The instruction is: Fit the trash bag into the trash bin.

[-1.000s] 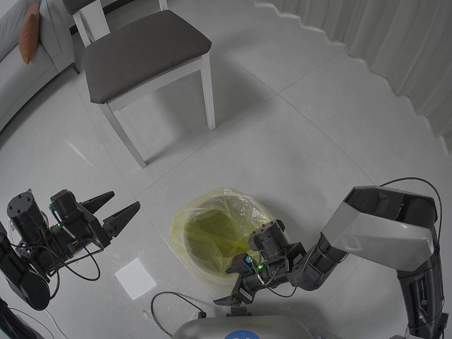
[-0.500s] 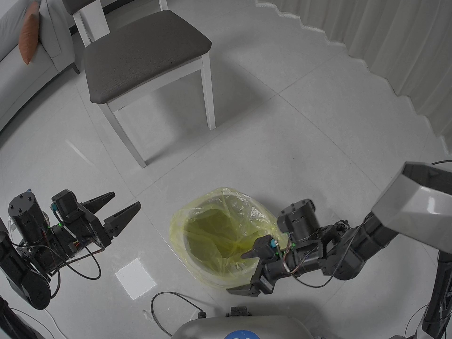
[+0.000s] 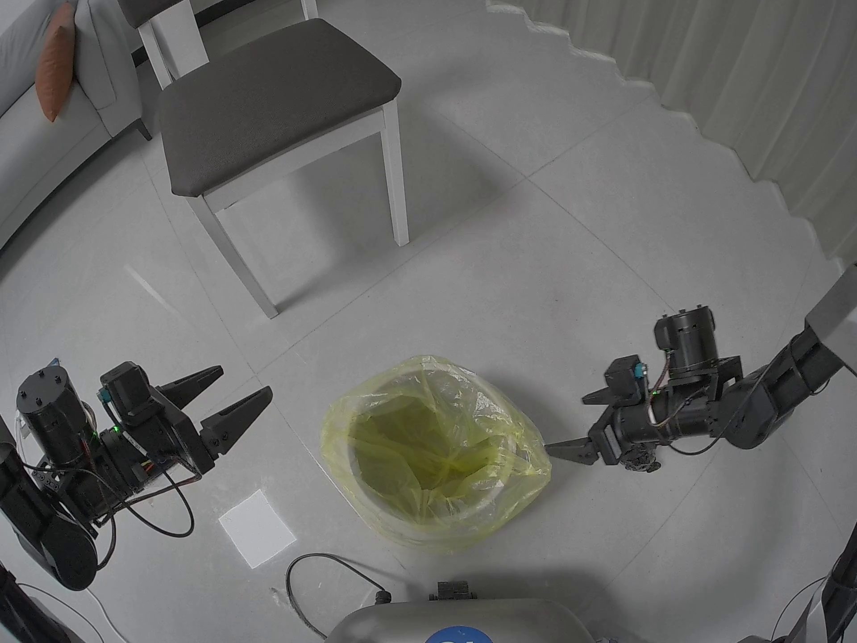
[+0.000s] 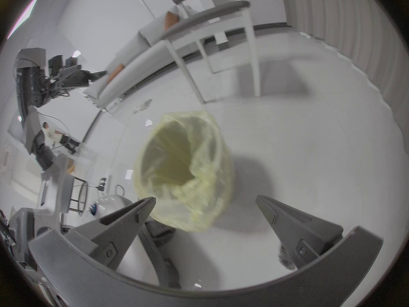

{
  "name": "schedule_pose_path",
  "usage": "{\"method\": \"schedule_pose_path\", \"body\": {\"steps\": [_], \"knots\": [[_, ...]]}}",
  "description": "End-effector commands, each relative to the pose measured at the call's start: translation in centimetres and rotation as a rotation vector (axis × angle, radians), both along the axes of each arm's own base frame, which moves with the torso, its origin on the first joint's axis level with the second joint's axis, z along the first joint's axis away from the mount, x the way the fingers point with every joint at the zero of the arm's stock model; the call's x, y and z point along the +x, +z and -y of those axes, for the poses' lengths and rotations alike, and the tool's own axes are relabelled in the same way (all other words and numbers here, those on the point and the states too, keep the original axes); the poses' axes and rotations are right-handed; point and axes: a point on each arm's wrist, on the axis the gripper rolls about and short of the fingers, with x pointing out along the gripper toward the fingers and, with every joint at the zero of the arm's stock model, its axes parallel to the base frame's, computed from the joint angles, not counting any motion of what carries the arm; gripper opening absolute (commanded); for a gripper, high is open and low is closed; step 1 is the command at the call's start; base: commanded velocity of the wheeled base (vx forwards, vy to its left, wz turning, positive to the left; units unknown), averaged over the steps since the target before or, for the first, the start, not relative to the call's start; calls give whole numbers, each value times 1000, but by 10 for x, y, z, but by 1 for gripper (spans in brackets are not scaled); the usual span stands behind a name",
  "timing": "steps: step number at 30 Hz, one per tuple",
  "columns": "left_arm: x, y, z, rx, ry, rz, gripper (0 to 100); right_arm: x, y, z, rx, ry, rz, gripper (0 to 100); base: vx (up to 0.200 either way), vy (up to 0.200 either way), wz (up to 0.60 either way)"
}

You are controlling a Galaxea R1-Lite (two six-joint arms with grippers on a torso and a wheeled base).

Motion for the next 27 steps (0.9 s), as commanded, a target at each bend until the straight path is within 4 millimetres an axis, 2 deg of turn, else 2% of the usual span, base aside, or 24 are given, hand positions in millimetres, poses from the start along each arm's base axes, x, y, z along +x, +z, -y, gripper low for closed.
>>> {"method": "schedule_pose_path", "body": {"steps": [1, 5, 12, 16, 19, 27], "knots": [[1, -2, 8, 1, -35, -1, 100, 7, -11, 57, -106, -139, -20, 100, 0, 0, 0], [1, -3, 12, 2, -50, 0, 100, 15, -35, 87, -159, -170, -58, 100, 0, 0, 0], [1, -1, 15, 1, -61, 9, 100, 30, -69, 116, -176, -233, -126, 100, 0, 0, 0], [1, -1, 16, 1, -66, 9, 100, 39, -86, 122, -178, -240, -150, 100, 0, 0, 0], [0, 0, 17, 3, -67, 14, 100, 54, -99, 127, -175, -251, -150, 100, 0, 0, 0], [0, 0, 21, 27, -51, 36, 100, 76, -131, 128, -179, -250, -164, 100, 0, 0, 0]]}}
